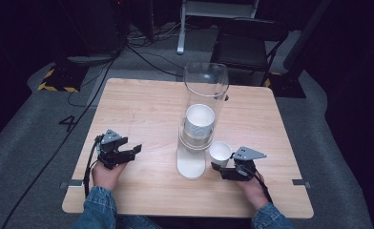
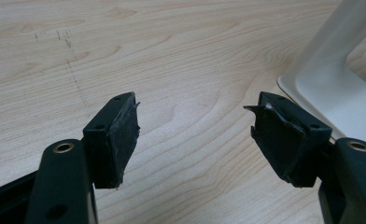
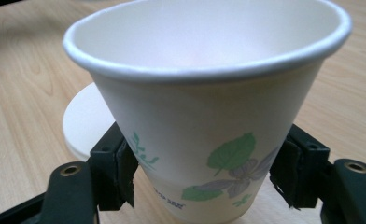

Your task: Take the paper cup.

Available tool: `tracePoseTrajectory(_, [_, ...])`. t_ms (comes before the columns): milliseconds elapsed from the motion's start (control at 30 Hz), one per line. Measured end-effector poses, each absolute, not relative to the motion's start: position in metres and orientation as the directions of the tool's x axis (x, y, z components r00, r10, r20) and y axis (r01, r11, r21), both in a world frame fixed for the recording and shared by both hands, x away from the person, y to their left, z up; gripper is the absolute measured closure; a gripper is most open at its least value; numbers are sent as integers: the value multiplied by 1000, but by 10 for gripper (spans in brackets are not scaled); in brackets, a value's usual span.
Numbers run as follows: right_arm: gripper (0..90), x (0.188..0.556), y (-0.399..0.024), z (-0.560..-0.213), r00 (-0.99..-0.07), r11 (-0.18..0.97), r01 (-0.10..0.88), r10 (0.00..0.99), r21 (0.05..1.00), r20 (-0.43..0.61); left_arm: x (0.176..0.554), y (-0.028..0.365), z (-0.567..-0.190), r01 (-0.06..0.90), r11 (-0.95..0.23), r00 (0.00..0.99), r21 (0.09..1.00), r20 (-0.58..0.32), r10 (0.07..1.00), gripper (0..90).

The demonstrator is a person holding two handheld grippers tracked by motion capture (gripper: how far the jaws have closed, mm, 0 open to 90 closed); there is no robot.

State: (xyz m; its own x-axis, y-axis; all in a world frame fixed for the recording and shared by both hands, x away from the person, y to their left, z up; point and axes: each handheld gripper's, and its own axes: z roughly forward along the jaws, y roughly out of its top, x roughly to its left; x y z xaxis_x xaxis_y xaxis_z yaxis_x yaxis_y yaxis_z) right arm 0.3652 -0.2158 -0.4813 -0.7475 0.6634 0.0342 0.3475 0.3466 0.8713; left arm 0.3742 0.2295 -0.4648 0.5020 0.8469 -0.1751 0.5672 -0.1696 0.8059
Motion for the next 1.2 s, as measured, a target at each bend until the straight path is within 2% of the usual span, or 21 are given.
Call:
tracePoseTrajectory(100, [328, 370, -223, -475, -724, 286, 368, 685, 885, 79, 373, 229, -465, 569, -171, 497, 805, -171, 850, 314])
tracePoseTrajectory(200, [328, 374, -228, -467, -703, 262, 355, 708, 897, 71, 372, 229, -466, 569, -178, 497, 803, -163, 853, 314])
tracePoseTrajectory(533, [326, 399, -241, -450, -633, 244, 378, 772, 893, 56, 368, 230, -468, 571, -185, 490, 800, -152, 858, 313])
tracePoseTrajectory(933, [326, 426, -248, -453, -595, 247, 413, 802, 876, 55, 354, 232, -467, 578, -191, 477, 793, -139, 868, 313])
tracePoseTrajectory(1200, [325, 442, -250, -467, -578, 248, 411, 815, 877, 40, 341, 238, -470, 584, -212, 465, 784, -109, 879, 273])
